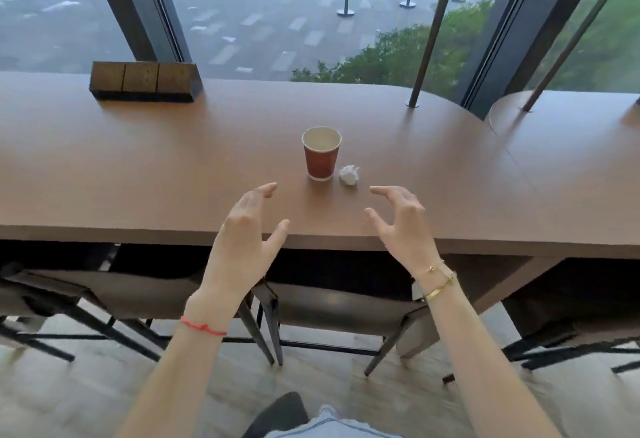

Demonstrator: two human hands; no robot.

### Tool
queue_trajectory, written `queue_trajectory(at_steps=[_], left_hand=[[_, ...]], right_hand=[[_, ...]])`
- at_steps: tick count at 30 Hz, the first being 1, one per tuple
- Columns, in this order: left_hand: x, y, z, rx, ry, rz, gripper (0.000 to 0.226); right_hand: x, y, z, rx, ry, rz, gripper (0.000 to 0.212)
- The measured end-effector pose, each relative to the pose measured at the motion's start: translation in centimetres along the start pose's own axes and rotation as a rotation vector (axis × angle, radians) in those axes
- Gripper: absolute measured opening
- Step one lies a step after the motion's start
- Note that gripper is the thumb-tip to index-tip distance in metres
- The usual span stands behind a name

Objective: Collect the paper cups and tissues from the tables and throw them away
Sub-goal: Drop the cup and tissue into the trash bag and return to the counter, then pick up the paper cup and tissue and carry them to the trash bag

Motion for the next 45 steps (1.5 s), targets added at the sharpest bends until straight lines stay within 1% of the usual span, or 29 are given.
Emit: queue_trajectory(at_steps=[4, 13, 16, 19, 22, 24, 29, 32, 38, 41, 45], left_hand=[[-4.5, -2.3, 1.2, 0.017, 0.021, 0.013, 0.064], [-11.9, -6.8, 1.9, 0.148, 0.04, 0.139, 0.096], [-13.1, -7.8, 2.0, 0.191, 0.064, 0.199, 0.106], [-13.9, -8.6, 1.8, 0.192, 0.061, 0.221, 0.108], [-14.6, -9.2, 1.4, 0.198, 0.051, 0.224, 0.105], [-14.8, -9.4, 1.2, 0.207, 0.048, 0.224, 0.1], [-14.5, -8.9, 0.9, 0.253, 0.031, 0.141, 0.07], [-13.3, -7.8, 1.0, 0.281, 0.026, 0.103, 0.061], [-7.9, -4.7, 1.1, 0.264, 0.026, 0.072, 0.062], [-4.3, -3.4, 1.1, 0.272, 0.041, 0.067, 0.062], [0.0, -2.8, 0.2, 0.252, 0.003, 0.093, 0.065]], right_hand=[[-4.1, -1.6, -1.3, 0.012, -0.021, 0.027, 0.035], [-9.4, -4.5, -2.3, 0.022, -0.048, 0.043, 0.032], [-9.9, -5.5, -2.7, 0.065, -0.05, 0.051, 0.027], [-10.1, -6.1, -3.2, 0.094, -0.048, 0.061, 0.018], [-10.2, -6.3, -3.4, 0.096, -0.041, 0.049, 0.016], [-10.3, -6.2, -3.5, 0.085, -0.047, 0.047, 0.014], [-9.5, -5.2, -3.2, 0.013, -0.053, -0.009, 0.007], [-8.4, -3.5, -2.4, -0.029, -0.032, -0.074, 0.007], [-3.2, -0.8, -1.4, -0.075, -0.015, -0.116, 0.009], [0.8, 0.4, -1.7, -0.079, -0.034, -0.138, 0.014], [5.6, 2.5, -2.4, -0.05, -0.083, -0.154, 0.018]])
Point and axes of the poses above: each hand's wrist, its own x-axis away from the middle knuckle, its own y-axis out of the back of the hand, z = x × y, the point moved 6 cm from there along -x, towards the middle knuckle, and after that the axes turned 10 degrees about -x, right-handed, at the moved point
